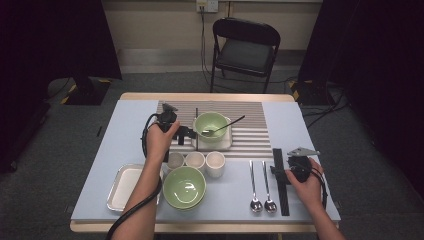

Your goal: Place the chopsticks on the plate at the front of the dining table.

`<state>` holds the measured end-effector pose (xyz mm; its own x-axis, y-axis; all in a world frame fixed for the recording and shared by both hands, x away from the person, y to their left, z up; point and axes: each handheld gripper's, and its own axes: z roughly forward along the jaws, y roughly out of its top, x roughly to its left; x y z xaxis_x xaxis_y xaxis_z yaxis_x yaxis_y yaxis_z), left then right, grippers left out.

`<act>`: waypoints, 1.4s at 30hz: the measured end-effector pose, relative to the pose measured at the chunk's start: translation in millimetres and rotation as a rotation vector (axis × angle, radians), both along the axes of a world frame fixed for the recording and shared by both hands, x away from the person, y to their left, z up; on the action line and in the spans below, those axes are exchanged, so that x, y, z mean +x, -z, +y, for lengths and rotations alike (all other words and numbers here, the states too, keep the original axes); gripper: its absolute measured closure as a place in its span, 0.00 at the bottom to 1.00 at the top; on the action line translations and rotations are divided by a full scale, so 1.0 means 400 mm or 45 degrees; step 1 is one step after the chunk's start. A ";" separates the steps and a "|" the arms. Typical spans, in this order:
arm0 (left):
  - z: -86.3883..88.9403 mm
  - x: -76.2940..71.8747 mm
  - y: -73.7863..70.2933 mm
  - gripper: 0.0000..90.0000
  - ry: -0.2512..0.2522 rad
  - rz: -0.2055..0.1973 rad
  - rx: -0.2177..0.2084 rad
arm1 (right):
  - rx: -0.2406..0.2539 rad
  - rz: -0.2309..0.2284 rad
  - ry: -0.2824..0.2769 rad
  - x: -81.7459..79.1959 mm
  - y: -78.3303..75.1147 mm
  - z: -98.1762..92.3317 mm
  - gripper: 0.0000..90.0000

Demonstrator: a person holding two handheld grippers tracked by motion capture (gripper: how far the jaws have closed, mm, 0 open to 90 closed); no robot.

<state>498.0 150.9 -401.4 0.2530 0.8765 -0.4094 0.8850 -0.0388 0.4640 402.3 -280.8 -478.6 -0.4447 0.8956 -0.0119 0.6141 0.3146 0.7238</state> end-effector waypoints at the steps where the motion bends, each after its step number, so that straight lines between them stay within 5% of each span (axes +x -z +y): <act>1: 0.000 -0.002 -0.001 0.19 0.006 0.001 -0.003 | 0.000 0.001 0.001 0.000 0.000 0.000 0.16; 8: 0.006 -0.018 -0.006 0.19 0.047 -0.004 0.034 | 0.000 0.003 -0.001 0.000 0.000 0.000 0.16; 42: 0.017 -0.075 -0.035 0.19 0.104 -0.043 0.046 | -0.003 0.022 0.000 0.005 -0.005 0.000 0.16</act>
